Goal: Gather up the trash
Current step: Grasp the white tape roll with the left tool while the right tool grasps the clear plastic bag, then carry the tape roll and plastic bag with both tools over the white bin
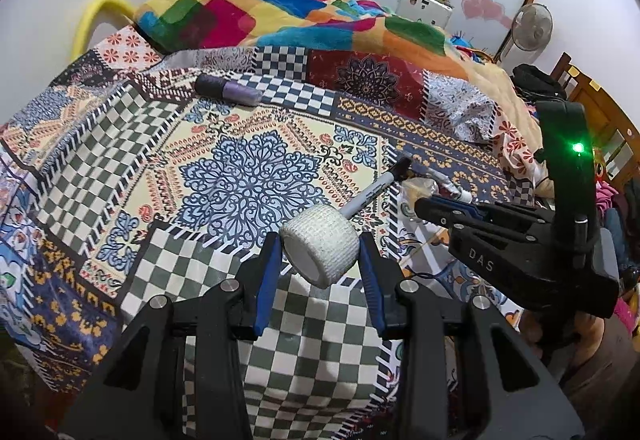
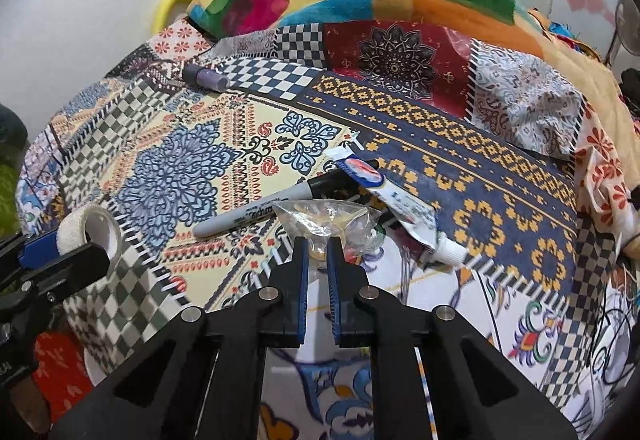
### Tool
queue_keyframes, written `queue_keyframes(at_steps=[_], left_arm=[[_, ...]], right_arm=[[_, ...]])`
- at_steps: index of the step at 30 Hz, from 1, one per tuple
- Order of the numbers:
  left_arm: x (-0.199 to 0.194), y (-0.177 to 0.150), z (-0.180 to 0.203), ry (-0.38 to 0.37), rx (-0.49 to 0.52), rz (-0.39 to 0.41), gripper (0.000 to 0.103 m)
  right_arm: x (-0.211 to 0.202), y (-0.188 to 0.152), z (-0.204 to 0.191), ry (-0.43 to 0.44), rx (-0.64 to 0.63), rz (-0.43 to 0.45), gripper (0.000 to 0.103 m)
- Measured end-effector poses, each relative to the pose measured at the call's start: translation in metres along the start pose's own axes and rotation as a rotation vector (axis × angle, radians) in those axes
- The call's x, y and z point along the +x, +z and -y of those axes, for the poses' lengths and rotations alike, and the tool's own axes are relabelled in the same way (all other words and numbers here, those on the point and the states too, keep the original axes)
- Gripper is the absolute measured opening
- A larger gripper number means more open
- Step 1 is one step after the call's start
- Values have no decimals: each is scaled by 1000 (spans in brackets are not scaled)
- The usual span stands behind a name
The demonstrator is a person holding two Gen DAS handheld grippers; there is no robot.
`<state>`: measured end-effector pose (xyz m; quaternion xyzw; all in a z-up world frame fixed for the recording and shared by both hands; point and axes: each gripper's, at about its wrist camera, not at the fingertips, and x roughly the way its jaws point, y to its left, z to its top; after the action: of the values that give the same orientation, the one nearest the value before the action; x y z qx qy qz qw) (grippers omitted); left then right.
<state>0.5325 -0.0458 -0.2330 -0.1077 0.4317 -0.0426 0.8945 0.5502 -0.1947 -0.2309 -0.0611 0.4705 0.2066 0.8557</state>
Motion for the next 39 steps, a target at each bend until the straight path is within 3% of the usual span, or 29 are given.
queue_keyframes(at_steps=[13, 25, 39], left_arm=[[-97, 8, 16, 11, 12, 109, 38], [-217, -13, 13, 61, 8, 238, 38], [-327, -73, -37, 153, -41, 316, 38]], right_arm=[[-116, -1, -16, 24, 28, 137, 8], [-233, -15, -76, 68, -60, 296, 8], [-285, -56, -156, 164, -156, 337, 8]])
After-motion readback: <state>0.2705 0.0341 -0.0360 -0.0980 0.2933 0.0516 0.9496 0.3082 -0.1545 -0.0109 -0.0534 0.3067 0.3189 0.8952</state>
